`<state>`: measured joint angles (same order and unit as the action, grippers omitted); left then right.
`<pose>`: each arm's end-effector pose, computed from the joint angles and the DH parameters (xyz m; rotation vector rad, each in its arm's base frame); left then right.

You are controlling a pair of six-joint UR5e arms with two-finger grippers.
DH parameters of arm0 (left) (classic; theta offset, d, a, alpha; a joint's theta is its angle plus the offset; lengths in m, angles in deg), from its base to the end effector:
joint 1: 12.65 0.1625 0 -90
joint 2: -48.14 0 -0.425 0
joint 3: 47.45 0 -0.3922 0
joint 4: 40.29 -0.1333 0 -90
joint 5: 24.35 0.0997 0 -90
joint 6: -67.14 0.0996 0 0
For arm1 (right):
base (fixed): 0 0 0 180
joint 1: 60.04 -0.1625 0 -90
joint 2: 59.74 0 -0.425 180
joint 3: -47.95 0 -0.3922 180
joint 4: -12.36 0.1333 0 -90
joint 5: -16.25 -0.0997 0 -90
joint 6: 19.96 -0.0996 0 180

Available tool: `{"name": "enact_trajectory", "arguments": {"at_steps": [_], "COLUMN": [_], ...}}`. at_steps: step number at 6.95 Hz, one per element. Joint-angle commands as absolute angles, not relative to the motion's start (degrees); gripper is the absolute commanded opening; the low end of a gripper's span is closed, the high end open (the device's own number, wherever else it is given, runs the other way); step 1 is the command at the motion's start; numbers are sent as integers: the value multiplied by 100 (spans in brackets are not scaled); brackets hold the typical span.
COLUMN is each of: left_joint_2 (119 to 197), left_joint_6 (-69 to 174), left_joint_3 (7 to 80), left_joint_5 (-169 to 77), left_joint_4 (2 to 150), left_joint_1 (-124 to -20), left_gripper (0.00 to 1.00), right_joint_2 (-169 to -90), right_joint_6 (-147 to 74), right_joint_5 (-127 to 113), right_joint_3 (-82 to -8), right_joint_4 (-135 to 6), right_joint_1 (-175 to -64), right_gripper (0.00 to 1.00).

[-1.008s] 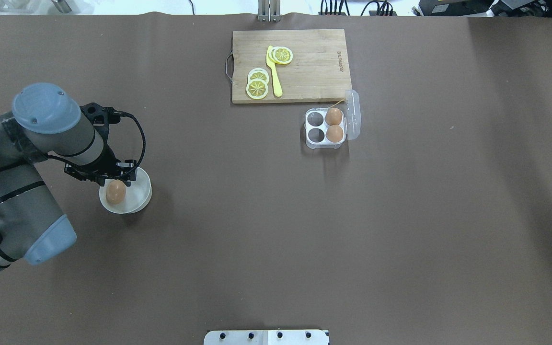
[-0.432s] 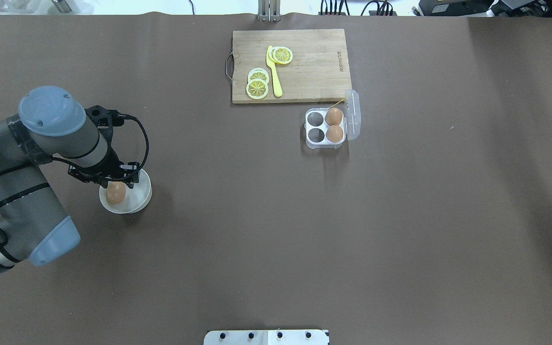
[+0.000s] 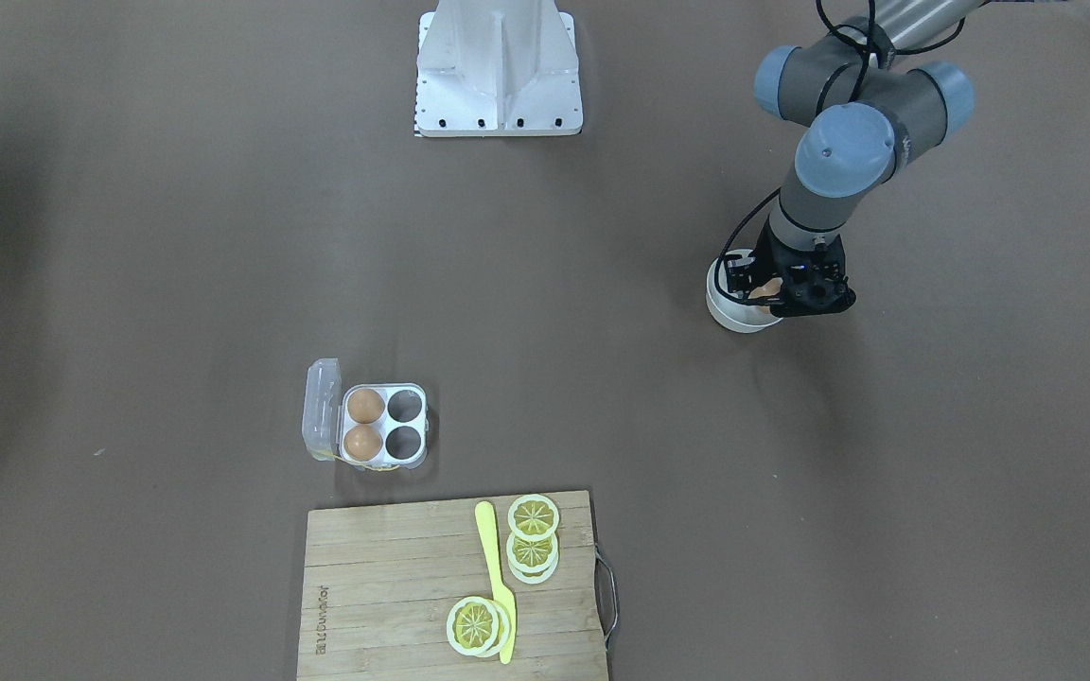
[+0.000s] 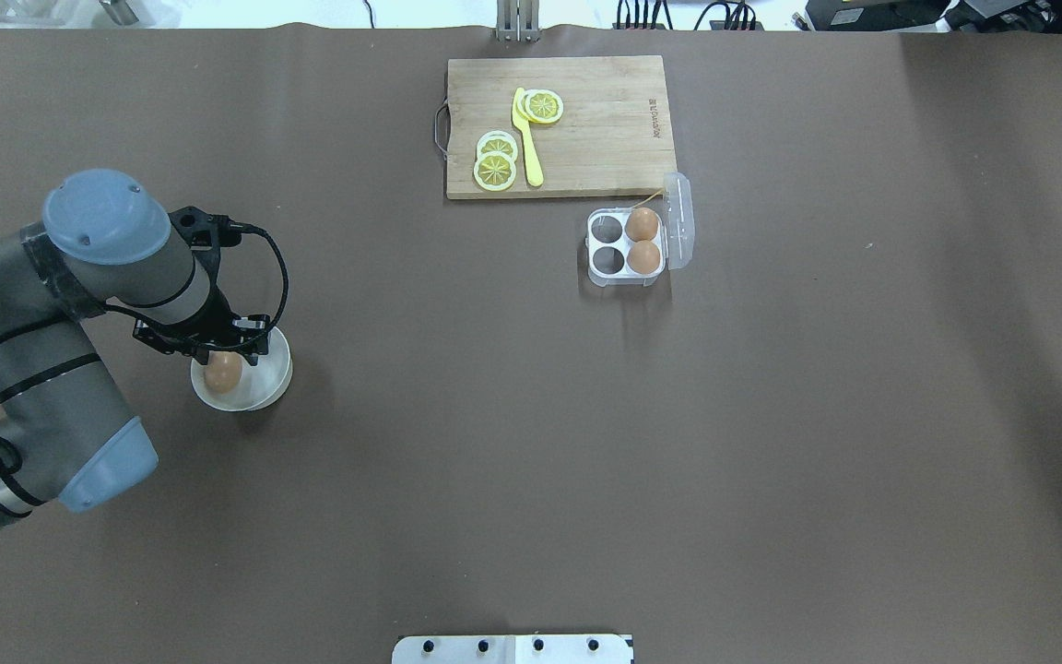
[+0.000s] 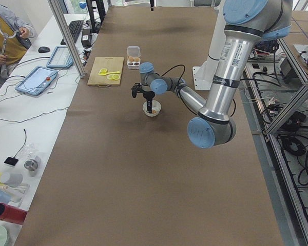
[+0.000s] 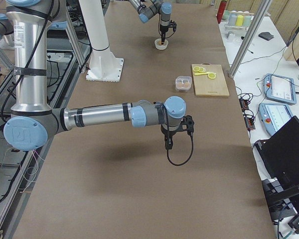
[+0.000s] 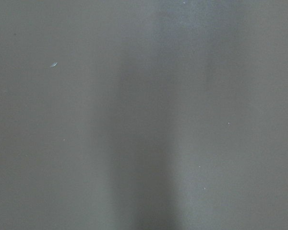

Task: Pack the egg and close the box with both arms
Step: 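Lower the left gripper into the bowl and close on the egg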

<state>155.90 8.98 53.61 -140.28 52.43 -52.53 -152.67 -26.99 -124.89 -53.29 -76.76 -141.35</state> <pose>0.4068 -0.4568 0.4024 -0.0405 0.6963 -0.0100 -0.0166 -0.4777 0.5760 0.0264 -0.9029 -0.0986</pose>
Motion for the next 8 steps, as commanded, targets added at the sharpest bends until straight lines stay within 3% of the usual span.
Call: {"name": "enact_trajectory", "arguments": {"at_steps": [1, 3, 6, 8], "left_joint_2": [15589, 15598, 15615, 15694], "left_joint_6": [904, 887, 878, 887], "left_joint_3": [5266, 5274, 5318, 5702], "left_joint_5": [-14028, -14028, -14089, -14116], "left_joint_4": [5243, 5243, 5226, 5156], "left_joint_1": [-5246, -5246, -5246, -5255], "left_gripper": [63, 56, 0, 0], "right_joint_2": [-15264, -15264, -15264, -15264], "right_joint_6": [-2690, -2690, -2690, -2690], "right_joint_5": [-12482, -12490, -12490, -12482], "right_joint_3": [-5330, -5339, -5357, -5392], "right_joint_4": [-7667, -7667, -7667, -7667], "right_joint_1": [-14143, -14134, -14143, -14143], "right_gripper": [100, 100, 100, 100]}}
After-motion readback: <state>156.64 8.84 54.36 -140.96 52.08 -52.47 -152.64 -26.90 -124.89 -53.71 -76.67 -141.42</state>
